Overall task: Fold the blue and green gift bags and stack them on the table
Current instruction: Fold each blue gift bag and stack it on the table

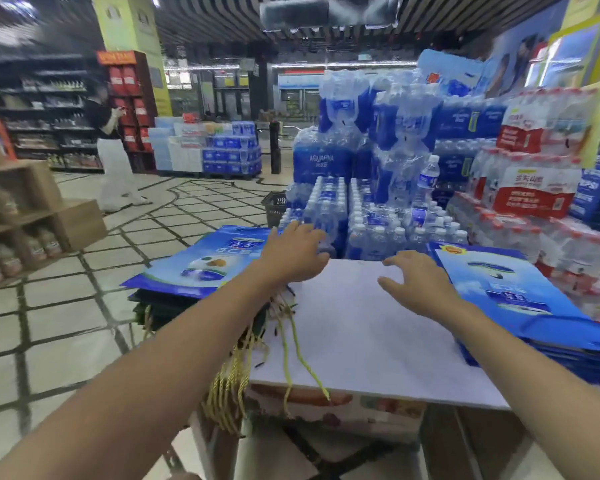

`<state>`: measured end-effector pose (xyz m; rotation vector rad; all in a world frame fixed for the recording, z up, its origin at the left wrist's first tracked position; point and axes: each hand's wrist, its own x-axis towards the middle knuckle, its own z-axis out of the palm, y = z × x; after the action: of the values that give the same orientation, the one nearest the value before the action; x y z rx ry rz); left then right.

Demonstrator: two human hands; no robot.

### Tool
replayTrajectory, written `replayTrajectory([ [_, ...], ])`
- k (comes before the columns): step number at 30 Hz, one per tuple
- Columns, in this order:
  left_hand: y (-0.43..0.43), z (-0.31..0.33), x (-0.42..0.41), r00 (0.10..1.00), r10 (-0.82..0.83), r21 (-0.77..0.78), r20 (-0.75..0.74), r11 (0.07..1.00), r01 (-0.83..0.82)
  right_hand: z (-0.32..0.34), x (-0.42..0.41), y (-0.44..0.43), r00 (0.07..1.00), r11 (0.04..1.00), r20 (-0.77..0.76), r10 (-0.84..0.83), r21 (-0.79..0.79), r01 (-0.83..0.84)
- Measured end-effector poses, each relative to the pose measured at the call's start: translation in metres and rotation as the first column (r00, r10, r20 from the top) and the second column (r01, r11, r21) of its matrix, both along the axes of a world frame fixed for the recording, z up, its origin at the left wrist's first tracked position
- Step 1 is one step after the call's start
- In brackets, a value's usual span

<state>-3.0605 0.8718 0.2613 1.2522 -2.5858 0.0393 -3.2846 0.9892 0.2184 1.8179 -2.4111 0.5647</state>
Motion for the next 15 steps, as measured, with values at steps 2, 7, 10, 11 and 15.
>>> replayTrajectory([
  [2,-0.012,0.001,0.041,0.983,0.119,0.115,0.142,0.984,-0.136,-0.004,0.032,-0.012,0.998,0.998,0.028,0.063,0.023,-0.064],
  [7,-0.017,-0.012,0.094,0.934,0.134,0.324,0.330,0.914,-0.245,-0.008,0.096,-0.041,0.966,0.986,0.205,0.155,0.027,-0.164],
  [10,-0.001,-0.018,0.087,0.941,0.177,0.218,0.290,0.945,-0.245,-0.006,0.125,-0.060,0.868,0.983,0.473,0.154,0.018,-0.184],
  [11,0.004,-0.018,0.083,0.948,0.167,0.196,0.270,0.955,-0.224,-0.003,0.132,-0.067,0.803,0.986,0.582,0.130,0.013,-0.169],
  [15,0.026,-0.017,0.064,0.974,0.100,0.185,0.204,0.973,-0.138,0.006,0.144,-0.077,0.386,0.994,0.922,-0.016,0.055,-0.091],
])
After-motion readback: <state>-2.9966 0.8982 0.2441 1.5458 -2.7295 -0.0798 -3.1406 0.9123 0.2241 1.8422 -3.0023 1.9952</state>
